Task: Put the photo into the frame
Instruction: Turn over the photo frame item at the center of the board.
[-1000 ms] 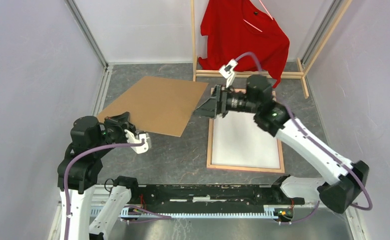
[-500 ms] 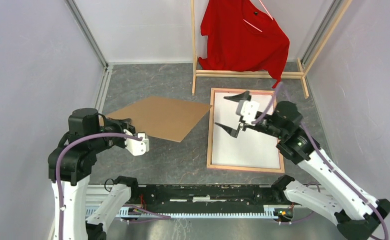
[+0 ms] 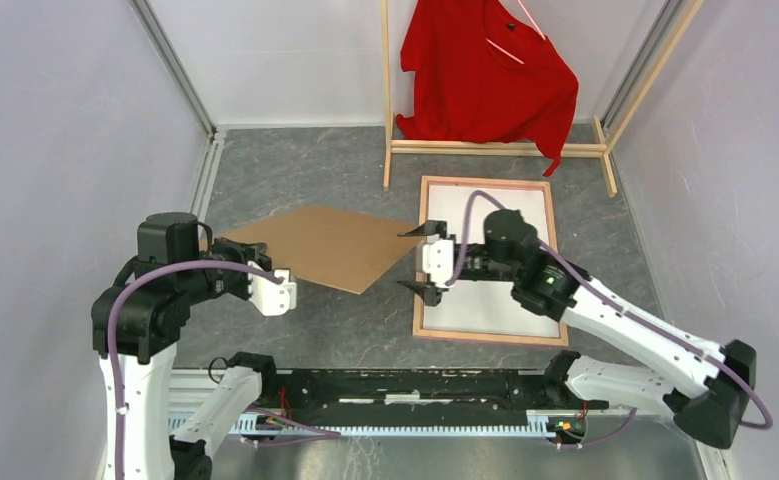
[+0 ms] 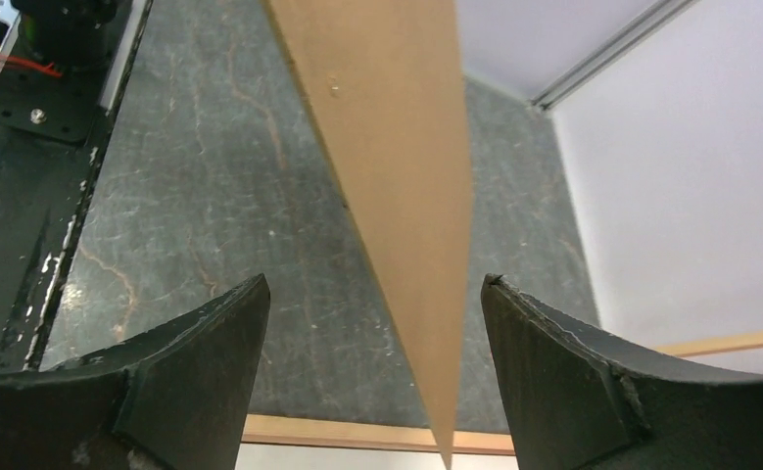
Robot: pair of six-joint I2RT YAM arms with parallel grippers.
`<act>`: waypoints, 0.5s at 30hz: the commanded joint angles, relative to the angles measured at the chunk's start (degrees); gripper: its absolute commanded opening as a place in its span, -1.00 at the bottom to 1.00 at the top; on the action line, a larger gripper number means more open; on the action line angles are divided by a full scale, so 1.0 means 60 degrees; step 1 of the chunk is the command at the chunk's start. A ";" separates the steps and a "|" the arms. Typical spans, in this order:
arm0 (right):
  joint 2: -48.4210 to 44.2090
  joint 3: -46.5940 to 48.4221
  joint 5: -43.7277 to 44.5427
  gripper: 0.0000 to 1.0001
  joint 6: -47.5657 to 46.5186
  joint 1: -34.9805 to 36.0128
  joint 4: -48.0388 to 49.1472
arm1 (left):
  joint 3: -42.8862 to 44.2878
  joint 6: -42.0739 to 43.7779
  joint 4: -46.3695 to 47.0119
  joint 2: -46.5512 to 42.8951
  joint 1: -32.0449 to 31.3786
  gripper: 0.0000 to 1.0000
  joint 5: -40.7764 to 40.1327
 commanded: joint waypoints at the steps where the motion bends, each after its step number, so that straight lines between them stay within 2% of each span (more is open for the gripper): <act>1: 0.0630 0.0584 0.1235 0.70 -0.0399 0.0590 0.0118 | 0.0423 0.0372 0.0587 0.0061 0.0043 -0.96 0.0556; 8: 0.0823 0.0434 0.1960 0.49 -0.0176 0.0990 0.1182 | 0.0449 0.0393 0.0531 0.0108 0.0043 -0.96 0.0528; 15: 0.1088 0.0427 0.2113 -0.06 -0.0196 0.1147 0.1831 | 0.0437 0.0490 0.0526 0.0169 0.0043 -0.96 0.0526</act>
